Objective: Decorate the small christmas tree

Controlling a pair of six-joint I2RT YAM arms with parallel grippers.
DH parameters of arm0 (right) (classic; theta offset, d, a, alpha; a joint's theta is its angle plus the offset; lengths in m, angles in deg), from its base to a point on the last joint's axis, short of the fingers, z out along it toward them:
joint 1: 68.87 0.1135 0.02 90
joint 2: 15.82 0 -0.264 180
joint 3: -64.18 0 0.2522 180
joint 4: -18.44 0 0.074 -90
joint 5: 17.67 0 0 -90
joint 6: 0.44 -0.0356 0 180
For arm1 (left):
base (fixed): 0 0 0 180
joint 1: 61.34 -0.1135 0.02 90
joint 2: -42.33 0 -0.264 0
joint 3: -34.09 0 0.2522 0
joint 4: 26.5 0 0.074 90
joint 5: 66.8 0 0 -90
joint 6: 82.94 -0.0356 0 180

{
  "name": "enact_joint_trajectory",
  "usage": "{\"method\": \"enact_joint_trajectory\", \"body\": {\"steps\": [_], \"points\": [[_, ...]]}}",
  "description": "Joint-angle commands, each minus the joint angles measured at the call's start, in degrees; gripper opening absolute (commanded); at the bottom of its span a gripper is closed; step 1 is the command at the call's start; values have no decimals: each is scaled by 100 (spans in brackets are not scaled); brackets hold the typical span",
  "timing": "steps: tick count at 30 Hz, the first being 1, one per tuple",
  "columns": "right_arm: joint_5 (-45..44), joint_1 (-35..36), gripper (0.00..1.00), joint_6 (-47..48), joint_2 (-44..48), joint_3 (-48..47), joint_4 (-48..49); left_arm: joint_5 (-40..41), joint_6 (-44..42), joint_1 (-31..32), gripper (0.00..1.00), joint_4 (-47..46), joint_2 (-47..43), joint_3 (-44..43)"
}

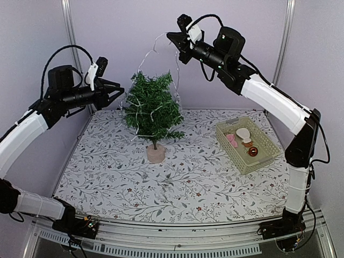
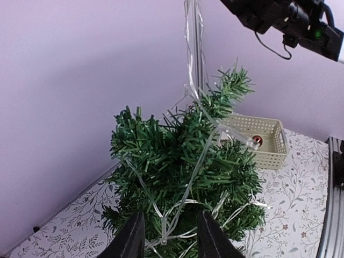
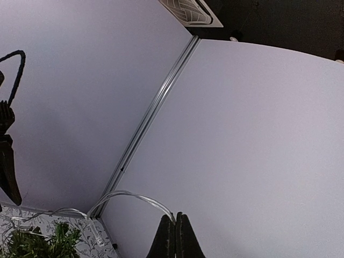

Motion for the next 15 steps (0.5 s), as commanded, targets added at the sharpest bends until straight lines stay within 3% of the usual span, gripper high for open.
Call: {"method": "enact_joint_trajectory", "body": {"steps": [1,10,15], "points": [[77,57,0,27,52,-186,124,-410,-712,-59,34,312,281,-303],[124,61,0,35,79,-192,149,-668,-821,-53,29,77,652,-498],[144,136,0,97,106,-291,176,-786,-769,-10,34,-170,778,-651]]}}
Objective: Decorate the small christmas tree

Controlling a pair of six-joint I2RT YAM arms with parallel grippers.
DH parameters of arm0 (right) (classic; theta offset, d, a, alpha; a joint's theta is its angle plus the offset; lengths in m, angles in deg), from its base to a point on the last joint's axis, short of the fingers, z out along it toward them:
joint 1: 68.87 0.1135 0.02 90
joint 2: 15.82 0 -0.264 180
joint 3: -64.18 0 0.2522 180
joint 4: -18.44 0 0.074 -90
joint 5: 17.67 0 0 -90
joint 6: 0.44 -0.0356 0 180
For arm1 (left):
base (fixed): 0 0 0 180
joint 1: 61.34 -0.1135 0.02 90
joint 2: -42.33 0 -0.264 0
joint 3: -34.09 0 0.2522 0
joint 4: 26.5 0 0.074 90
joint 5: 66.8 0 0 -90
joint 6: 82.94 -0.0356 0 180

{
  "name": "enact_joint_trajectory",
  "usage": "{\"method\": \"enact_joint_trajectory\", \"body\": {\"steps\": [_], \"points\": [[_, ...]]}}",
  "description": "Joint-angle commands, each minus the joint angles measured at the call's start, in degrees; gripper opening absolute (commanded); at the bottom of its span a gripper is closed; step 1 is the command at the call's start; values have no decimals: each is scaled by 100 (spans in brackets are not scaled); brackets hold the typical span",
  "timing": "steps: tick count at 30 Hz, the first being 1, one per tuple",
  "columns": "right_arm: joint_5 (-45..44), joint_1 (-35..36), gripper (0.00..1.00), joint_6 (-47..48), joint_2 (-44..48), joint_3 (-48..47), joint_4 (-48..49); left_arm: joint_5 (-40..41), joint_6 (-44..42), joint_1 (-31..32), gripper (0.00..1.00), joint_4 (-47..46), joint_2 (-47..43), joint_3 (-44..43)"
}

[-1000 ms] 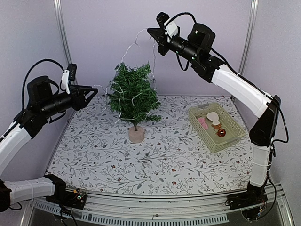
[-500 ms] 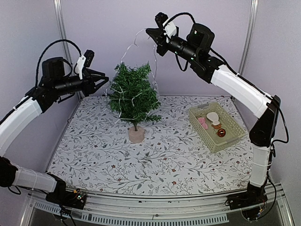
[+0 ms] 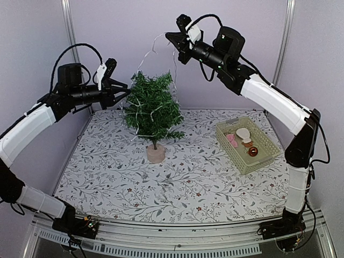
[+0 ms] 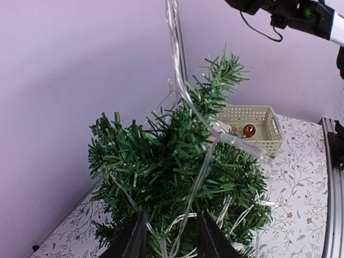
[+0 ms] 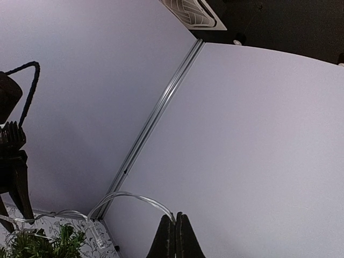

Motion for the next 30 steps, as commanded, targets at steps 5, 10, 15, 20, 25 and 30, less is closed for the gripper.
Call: {"method": "enact_joint_trajectory", "body": {"steps": [5,10,15,20,25,30], "points": [[55,206,0,127,71,-433,211,-376,-13,108,35,-421,141,-333],[43,287,0,222,75,-445,222,-258,-108,266,34,-370,255,-395],[51,353,0,278,137,-475,236,89,-52,295,25,-337,303,-477],[3,395,0,364,252,-536,333,791,140,193,15,-650,-178,-59],[-63,442,0,402,349,-567,597,1472,383,94,10,-1035,-783,439],[-21,461,0,336,344,-599,763,2171,538,84,0,-1124,-1326,702]]}}
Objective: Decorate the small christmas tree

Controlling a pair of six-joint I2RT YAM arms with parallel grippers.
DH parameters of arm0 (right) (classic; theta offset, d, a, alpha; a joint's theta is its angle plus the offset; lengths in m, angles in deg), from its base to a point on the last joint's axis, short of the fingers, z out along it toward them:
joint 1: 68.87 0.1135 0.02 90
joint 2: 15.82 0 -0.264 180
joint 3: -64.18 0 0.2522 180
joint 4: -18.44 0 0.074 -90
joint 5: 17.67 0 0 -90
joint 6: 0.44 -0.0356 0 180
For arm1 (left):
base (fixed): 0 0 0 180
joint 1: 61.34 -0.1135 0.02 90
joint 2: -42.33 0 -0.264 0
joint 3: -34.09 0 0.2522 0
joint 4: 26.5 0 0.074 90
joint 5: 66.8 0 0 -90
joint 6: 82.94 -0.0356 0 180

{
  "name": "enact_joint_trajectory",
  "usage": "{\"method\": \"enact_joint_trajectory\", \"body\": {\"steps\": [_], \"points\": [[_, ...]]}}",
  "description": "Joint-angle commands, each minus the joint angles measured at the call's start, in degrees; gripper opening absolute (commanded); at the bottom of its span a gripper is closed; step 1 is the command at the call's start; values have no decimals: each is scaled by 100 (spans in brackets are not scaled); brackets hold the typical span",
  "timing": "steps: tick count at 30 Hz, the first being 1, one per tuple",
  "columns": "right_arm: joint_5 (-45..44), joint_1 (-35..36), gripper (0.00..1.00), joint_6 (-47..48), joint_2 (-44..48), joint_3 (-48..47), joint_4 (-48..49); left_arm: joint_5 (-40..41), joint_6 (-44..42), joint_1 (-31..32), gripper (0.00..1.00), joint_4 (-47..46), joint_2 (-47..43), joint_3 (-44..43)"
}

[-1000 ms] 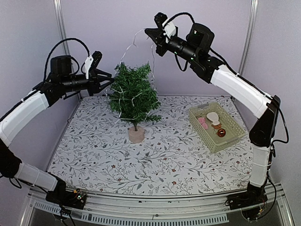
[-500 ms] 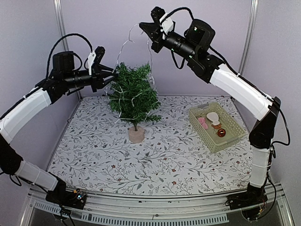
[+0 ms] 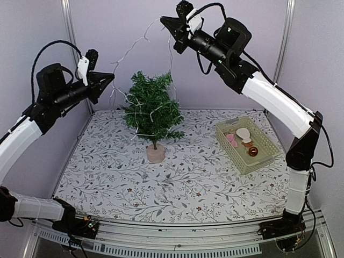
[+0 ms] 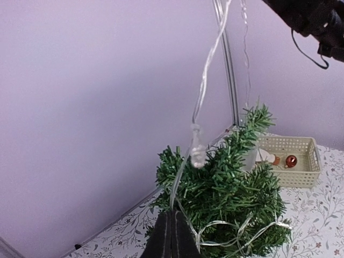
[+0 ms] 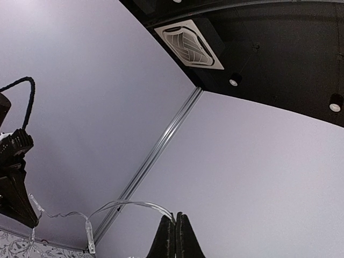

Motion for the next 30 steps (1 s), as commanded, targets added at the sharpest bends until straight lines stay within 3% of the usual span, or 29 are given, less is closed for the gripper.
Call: {"method": "enact_joint_trajectory", "body": {"steps": [1,8,14,26,30], "points": [[-26,54,0,-53,275,-187,376,838,188,-59,0,-321,-498,279],[-42,57,0,-153,247,-166,412,1827,143,-70,0,-293,-1122,713],[-286,43,0,-95,129,47,545,2465,333,-83,0,174,-1148,798],[-359,-82,0,-257,-396,217,654,2694,955,-108,0,786,-1592,1685],[-182,-100,0,-338,-430,233,644,2392,1096,-114,0,462,-1720,1963]]}}
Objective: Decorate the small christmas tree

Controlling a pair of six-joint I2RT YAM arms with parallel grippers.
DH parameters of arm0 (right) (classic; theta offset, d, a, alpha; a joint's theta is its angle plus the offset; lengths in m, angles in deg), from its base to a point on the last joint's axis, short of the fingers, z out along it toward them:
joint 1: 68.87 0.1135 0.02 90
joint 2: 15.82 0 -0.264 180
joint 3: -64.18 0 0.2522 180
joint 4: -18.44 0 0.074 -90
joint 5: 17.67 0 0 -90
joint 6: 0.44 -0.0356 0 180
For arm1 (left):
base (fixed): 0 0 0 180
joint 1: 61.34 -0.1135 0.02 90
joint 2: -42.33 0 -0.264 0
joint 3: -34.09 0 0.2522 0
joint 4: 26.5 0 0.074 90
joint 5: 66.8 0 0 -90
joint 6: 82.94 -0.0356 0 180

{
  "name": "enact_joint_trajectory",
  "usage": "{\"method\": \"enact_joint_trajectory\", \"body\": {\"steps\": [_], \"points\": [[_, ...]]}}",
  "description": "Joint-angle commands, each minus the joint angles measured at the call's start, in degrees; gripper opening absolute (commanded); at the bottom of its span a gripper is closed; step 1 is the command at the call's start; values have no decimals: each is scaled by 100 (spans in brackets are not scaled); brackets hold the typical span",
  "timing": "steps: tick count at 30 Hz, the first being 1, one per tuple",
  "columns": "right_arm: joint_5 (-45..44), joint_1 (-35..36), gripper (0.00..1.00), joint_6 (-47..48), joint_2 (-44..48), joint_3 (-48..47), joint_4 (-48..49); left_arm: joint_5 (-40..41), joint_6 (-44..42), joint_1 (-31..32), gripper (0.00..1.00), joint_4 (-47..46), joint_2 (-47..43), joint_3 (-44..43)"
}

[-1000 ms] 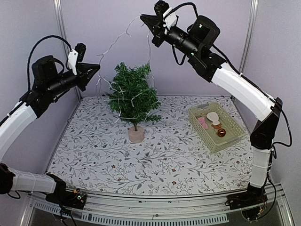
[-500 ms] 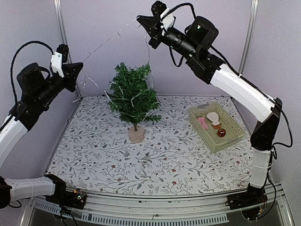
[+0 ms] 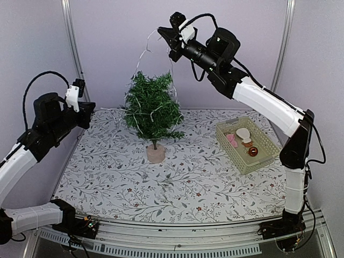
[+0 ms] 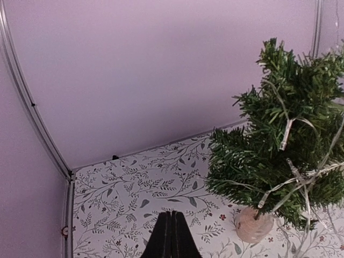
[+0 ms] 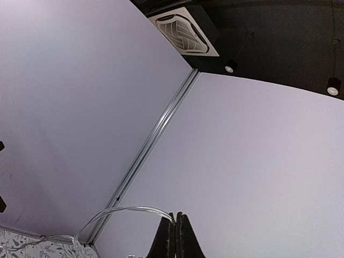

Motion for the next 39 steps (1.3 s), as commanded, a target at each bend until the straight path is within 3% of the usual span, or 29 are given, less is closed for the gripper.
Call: {"method": "enact_joint_trajectory", "body": {"steps": [1,4,5,12,19,24,30,39], "points": [[97,-18,0,-193,-94,53,226,-791,213,-71,0,-343,-224,271],[146,-19,0,-243,-49,50,262,-1555,46,-72,20,-852,-397,501],[148,-18,0,-244,-40,51,267,-1685,-21,-72,23,-801,-394,500],[162,-13,0,-227,30,57,229,-2383,9,-63,24,-825,-694,873],[200,-20,0,-235,55,68,233,-3442,208,48,33,-755,-913,757],[218,-18,0,-253,50,62,235,-3358,441,484,43,-447,-581,346],[202,7,0,-212,58,70,215,-2690,682,1302,52,-363,52,29],[224,34,0,-165,83,70,202,-1337,1045,1630,48,-148,505,-101]]}}
